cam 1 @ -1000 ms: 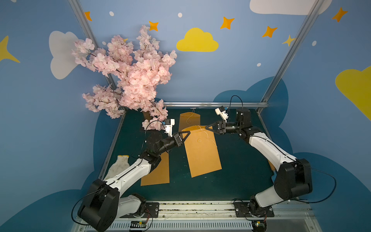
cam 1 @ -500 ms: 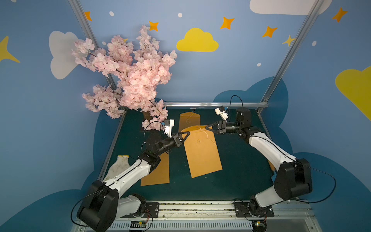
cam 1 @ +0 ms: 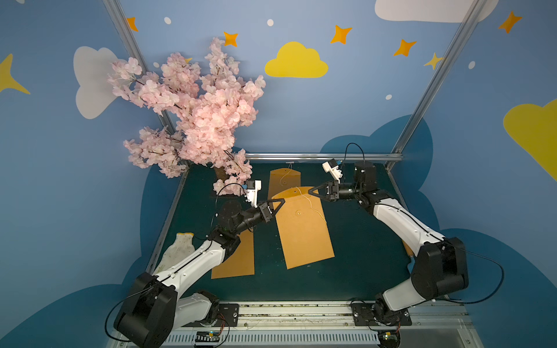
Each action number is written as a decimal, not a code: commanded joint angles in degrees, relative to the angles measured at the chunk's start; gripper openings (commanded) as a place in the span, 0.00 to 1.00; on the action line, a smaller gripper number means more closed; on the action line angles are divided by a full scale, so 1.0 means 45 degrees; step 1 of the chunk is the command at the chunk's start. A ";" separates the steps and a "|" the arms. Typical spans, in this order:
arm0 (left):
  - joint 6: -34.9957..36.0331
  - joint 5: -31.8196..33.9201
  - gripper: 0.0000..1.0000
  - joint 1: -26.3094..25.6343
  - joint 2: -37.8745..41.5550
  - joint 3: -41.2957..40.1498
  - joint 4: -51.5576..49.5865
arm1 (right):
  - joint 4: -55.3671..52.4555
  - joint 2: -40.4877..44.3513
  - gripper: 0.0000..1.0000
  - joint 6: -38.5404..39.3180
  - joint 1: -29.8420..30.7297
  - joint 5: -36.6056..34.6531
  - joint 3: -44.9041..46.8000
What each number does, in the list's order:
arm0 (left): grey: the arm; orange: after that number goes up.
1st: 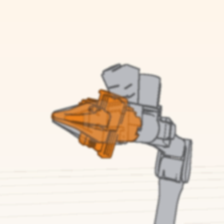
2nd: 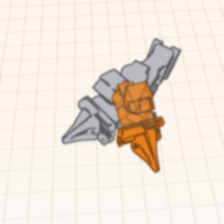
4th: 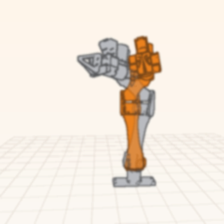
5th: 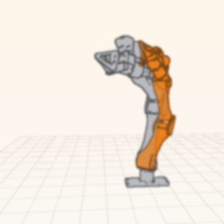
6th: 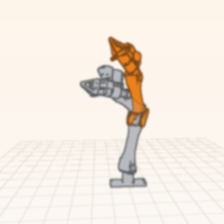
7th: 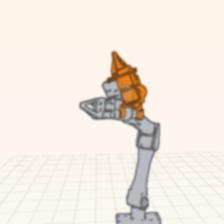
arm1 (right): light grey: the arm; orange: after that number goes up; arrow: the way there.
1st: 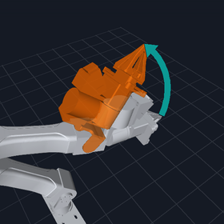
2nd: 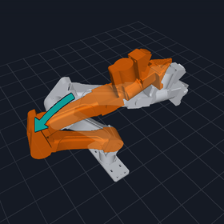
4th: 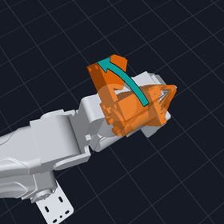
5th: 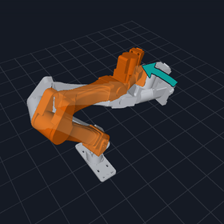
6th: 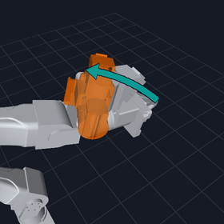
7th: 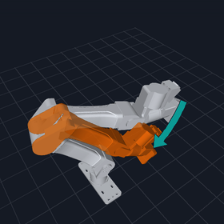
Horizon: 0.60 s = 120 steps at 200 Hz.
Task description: Open the file bag
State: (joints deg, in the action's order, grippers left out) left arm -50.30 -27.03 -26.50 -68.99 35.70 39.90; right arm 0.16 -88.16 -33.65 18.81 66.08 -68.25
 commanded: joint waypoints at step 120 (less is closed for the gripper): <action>0.0293 0.0183 0.03 -0.0046 0.0207 -0.0007 0.0186 | 0.1368 -0.0387 0.00 -0.0939 0.0080 0.0510 -0.0034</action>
State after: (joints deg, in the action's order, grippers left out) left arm -49.47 -27.14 -26.68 -68.29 34.70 39.66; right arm 4.73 -89.36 -37.21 18.90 67.57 -68.25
